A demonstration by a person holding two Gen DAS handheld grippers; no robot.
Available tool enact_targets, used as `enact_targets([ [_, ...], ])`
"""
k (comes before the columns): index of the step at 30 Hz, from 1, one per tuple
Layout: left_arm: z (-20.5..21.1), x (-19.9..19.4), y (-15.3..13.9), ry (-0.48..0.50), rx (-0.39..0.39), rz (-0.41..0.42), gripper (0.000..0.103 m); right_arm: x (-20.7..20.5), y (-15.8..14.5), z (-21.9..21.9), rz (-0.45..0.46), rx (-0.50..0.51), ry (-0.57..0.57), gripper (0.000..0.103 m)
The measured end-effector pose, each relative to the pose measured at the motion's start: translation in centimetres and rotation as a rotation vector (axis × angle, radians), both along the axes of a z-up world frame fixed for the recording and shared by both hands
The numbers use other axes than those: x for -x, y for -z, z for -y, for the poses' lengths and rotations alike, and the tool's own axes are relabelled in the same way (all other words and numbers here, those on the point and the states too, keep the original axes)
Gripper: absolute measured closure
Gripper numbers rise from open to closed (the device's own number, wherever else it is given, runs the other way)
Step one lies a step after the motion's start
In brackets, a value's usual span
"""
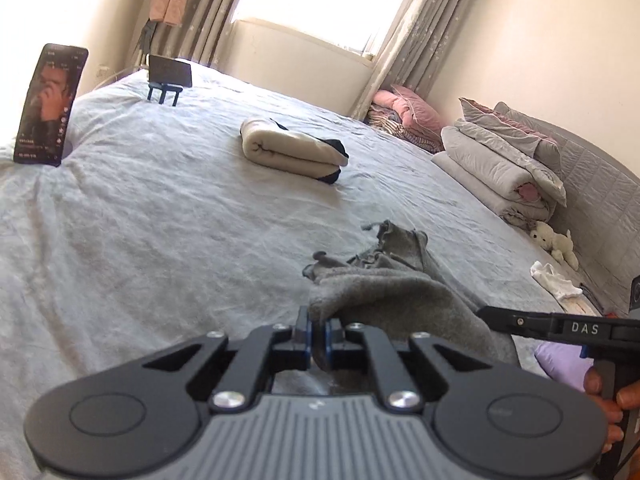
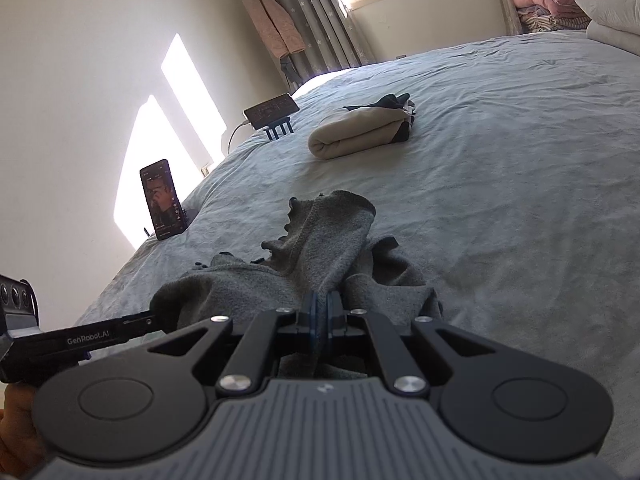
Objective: Fold clothes
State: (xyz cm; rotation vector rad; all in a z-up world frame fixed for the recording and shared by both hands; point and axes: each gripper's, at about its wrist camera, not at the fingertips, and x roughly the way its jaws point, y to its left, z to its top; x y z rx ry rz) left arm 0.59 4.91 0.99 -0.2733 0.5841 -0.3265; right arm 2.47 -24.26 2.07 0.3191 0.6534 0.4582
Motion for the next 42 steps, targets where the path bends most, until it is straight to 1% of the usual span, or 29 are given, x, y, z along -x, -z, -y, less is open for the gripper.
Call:
enact_targets([
  [3, -0.2, 0.5, -1.1, -0.049, -0.077, 0.060, 0.097, 0.2, -0.1, -0.1, 0.002, -0.026, -0.028, 0.096],
  [4, -0.3, 0.5, -1.2, -0.062, -0.108, 0.074, 0.097, 0.2, -0.1, -0.2, 0.004, -0.035, -0.033, 0.089],
  [5, -0.4, 0.5, -1.2, -0.074, -0.139, 0.082, 0.097, 0.2, -0.1, -0.2, 0.005, -0.041, -0.035, 0.085],
  [6, -0.5, 0.5, -1.3, -0.085, -0.167, 0.088, 0.097, 0.2, -0.1, -0.2, 0.007, -0.037, -0.026, 0.085],
  [11, -1.3, -0.2, -0.1, -0.082, -0.207, 0.018, 0.097, -0.7, 0.2, 0.5, 0.004, -0.057, 0.043, 0.083],
  [12, -1.3, -0.3, 0.2, -0.078, -0.213, 0.004, 0.097, -1.0, 0.3, 0.6, 0.001, -0.061, 0.056, 0.078],
  [13, -1.4, -0.3, 0.3, -0.076, -0.210, -0.003, 0.097, -1.2, 0.4, 0.6, 0.000, -0.062, 0.067, 0.066],
  [15, -1.7, -0.4, 0.7, -0.072, -0.203, -0.018, 0.097, -1.6, 0.5, 0.5, -0.001, -0.065, 0.083, 0.055],
  [18, -2.3, -0.4, 1.0, -0.067, -0.190, -0.037, 0.097, -2.5, 0.6, 0.0, -0.011, -0.081, 0.089, 0.055],
  [21, -2.6, -0.3, 1.3, -0.064, -0.183, -0.047, 0.097, -3.6, 0.8, -0.8, -0.022, -0.077, 0.100, 0.055],
  [25, -2.7, -0.4, 1.8, -0.053, -0.189, -0.063, 0.097, -5.2, 1.4, -2.0, -0.051, -0.077, 0.105, 0.055],
  [28, -2.8, -0.5, 2.2, -0.046, -0.193, -0.077, 0.097, -6.5, 2.5, -3.0, -0.087, -0.066, 0.116, 0.055],
  [32, -3.2, -0.9, 2.9, -0.045, -0.187, -0.109, 0.097, -7.9, 4.2, -4.3, -0.129, -0.022, 0.114, 0.056],
  [33, -3.2, -1.0, 3.0, -0.047, -0.187, -0.115, 0.097, -8.0, 4.4, -4.5, -0.126, -0.013, 0.113, 0.069],
  [34, -3.3, -1.1, 3.0, -0.050, -0.183, -0.118, 0.097, -8.0, 4.4, -4.6, -0.120, -0.005, 0.114, 0.085],
  [35, -3.5, -1.3, 3.1, -0.053, -0.179, -0.121, 0.097, -7.9, 4.4, -4.8, -0.112, 0.000, 0.120, 0.085],
  [37, -3.7, -1.4, 2.9, -0.063, -0.169, -0.118, 0.097, -7.1, 3.6, -4.7, -0.071, 0.006, 0.152, 0.090],
  [42, -4.3, -0.7, 0.6, -0.103, -0.163, -0.010, 0.097, -4.6, 0.4, -3.3, 0.058, 0.005, 0.222, 0.092],
])
